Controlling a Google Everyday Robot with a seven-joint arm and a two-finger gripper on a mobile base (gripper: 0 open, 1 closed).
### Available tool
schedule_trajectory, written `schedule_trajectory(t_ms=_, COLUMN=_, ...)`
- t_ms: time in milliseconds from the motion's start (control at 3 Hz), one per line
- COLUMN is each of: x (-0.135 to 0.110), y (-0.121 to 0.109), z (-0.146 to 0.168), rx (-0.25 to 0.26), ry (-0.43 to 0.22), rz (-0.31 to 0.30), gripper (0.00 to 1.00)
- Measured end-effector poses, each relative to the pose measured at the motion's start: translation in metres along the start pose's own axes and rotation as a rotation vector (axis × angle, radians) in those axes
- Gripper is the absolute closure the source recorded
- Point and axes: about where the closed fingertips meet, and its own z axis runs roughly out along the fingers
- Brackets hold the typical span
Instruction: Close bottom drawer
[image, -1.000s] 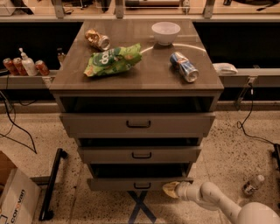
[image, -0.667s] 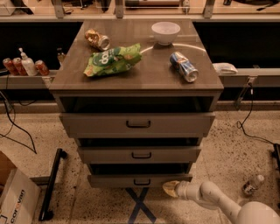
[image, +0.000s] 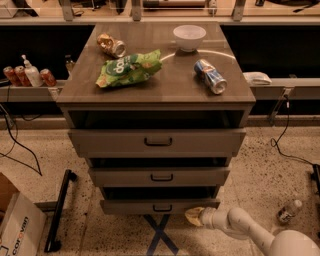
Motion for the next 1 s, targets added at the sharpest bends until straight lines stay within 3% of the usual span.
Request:
schedule_trajectory(t_ms=333, x=-0.0002, y=0.0018, z=0.0021, rx=-0.004, ry=-0.001, rz=0.001, gripper=0.11)
schedule_trajectory(t_ms=667, x=-0.0004, y=0.0032, z=0.0037, rx=-0.007, ry=-0.001, rz=0.001, gripper=0.0)
schedule_trajectory(t_ms=1000, x=-0.0004, y=0.0032, z=0.0037, rx=-0.007, ry=-0.001, rz=0.001, gripper=0.0)
